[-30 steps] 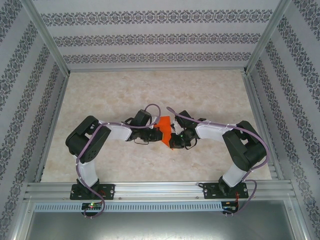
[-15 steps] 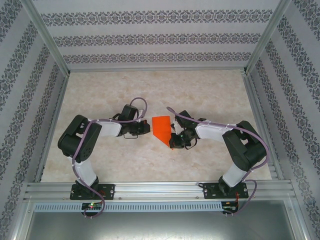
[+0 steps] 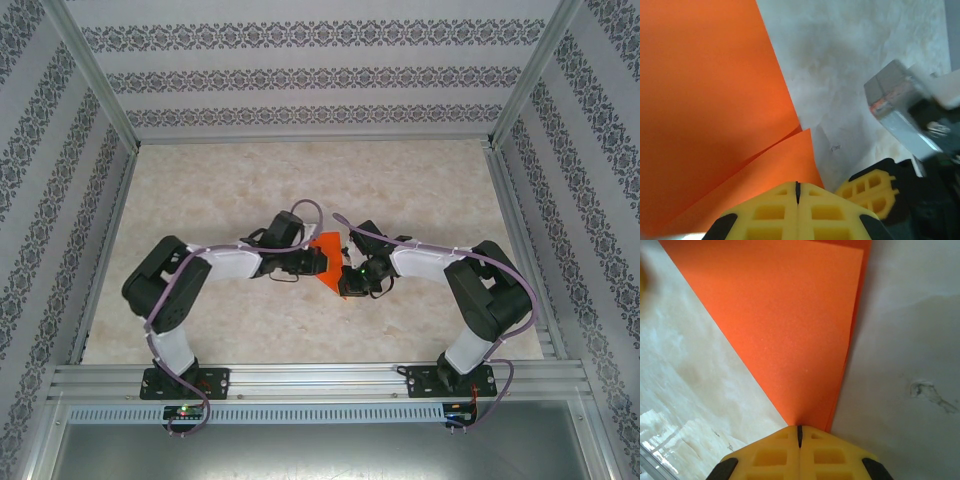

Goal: Fold a paper plane with a square sheet of paper (fold left side to right side)
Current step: Third fold the triangle at the center of the table.

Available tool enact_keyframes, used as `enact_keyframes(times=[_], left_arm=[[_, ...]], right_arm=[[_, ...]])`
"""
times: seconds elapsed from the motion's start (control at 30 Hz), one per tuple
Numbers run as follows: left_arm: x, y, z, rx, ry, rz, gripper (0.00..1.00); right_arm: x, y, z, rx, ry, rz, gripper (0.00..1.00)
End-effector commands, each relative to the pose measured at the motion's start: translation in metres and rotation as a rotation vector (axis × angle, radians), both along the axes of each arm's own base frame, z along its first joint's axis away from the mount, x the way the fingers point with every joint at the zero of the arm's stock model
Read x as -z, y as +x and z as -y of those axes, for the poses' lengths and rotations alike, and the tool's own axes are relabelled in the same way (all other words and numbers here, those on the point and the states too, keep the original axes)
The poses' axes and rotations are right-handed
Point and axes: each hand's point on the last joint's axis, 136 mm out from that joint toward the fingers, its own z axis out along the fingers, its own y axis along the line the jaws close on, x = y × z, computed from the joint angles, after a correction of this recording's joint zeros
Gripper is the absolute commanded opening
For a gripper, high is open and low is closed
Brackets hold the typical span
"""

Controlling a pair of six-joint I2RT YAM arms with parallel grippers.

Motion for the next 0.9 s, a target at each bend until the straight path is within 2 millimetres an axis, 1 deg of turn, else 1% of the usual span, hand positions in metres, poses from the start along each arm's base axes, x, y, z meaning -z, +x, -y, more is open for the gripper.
enact_keyframes(times=[0.0,0.1,0.33,0.47,0.73,0.8,0.87], left_arm=[[0.005,0.009,0.009,-0.005,-0.018,-0.010,0.04],[0.017,0.010,0.004,-0.015,0.026,-0.019,0.04],[0.048,0.004,-0.017,-0.054,0.144,-0.057,0.03],[0.061,0.004,-0.028,-0.082,0.169,-0.079,0.02],[0.063,0.007,-0.034,-0.092,0.170,-0.084,0.02],[0.060,0.006,-0.032,-0.086,0.158,-0.083,0.02],[0.053,0.008,-0.027,-0.078,0.128,-0.074,0.03]], right_arm=[[0.031,-0.029,0.031,0.001,-0.171,-0.105,0.00],[0.029,-0.028,0.031,0.002,-0.169,-0.101,0.00],[0.022,-0.032,0.032,0.003,-0.162,-0.101,0.00],[0.018,-0.036,0.035,0.005,-0.163,-0.100,0.00],[0.014,-0.044,0.043,0.017,-0.173,-0.101,0.00],[0.011,-0.044,0.045,0.021,-0.172,-0.094,0.00],[0.003,-0.040,0.043,0.020,-0.158,-0.067,0.00]])
